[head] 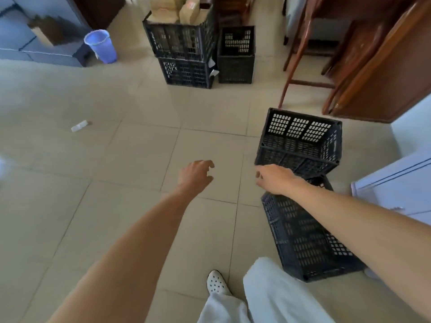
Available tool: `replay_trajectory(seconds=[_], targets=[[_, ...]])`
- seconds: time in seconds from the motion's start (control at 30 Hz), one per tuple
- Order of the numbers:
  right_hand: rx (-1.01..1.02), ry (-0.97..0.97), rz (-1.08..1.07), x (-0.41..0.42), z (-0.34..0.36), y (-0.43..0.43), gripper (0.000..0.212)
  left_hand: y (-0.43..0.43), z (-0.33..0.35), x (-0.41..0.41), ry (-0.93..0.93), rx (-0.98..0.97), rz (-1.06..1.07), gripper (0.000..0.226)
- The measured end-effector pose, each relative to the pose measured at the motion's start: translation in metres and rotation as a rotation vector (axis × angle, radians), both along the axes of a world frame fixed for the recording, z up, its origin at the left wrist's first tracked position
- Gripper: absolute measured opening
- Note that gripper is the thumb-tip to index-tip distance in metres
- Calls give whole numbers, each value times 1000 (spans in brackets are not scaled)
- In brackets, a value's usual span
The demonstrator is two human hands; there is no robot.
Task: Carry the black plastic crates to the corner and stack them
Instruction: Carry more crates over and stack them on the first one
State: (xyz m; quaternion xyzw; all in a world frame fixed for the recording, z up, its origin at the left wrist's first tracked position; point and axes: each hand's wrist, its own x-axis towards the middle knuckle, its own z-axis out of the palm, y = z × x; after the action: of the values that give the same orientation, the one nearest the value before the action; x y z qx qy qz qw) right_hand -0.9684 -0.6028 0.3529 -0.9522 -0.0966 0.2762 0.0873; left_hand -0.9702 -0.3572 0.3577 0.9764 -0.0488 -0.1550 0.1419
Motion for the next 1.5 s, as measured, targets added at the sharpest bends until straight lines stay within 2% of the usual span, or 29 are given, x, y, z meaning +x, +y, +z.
replay_trajectory(seconds=[0.27, 0.43, 0.57, 0.8, 1.07, 1.2, 1.33, 1.5], targets=[[-96, 48, -277, 107, -57, -76, 27, -82, -51, 163, 79, 28, -286, 38], [-40, 70, -431, 195, -65, -130, 26, -143, -51, 298, 119, 72, -414, 38], [-34, 75, -607, 269, -63, -168, 27, -209, -40, 399, 53, 7, -467, 37], [-5, 129, -787, 350, -88, -200, 29, -278, -64, 521, 115, 74, -644, 40], [-7, 304, -1020, 409, -148, -224, 34, -347, -122, 637, 200, 194, -959, 38], [51, 360, -1230, 427, -186, -235, 25, -402, -153, 680, 202, 181, -980, 38], [66, 453, -1337, 433, -231, -256, 25, -451, -209, 681, 240, 105, -993, 37], [50, 459, -1450, 419, -311, -300, 28, -489, -303, 659, 312, 32, -944, 39]])
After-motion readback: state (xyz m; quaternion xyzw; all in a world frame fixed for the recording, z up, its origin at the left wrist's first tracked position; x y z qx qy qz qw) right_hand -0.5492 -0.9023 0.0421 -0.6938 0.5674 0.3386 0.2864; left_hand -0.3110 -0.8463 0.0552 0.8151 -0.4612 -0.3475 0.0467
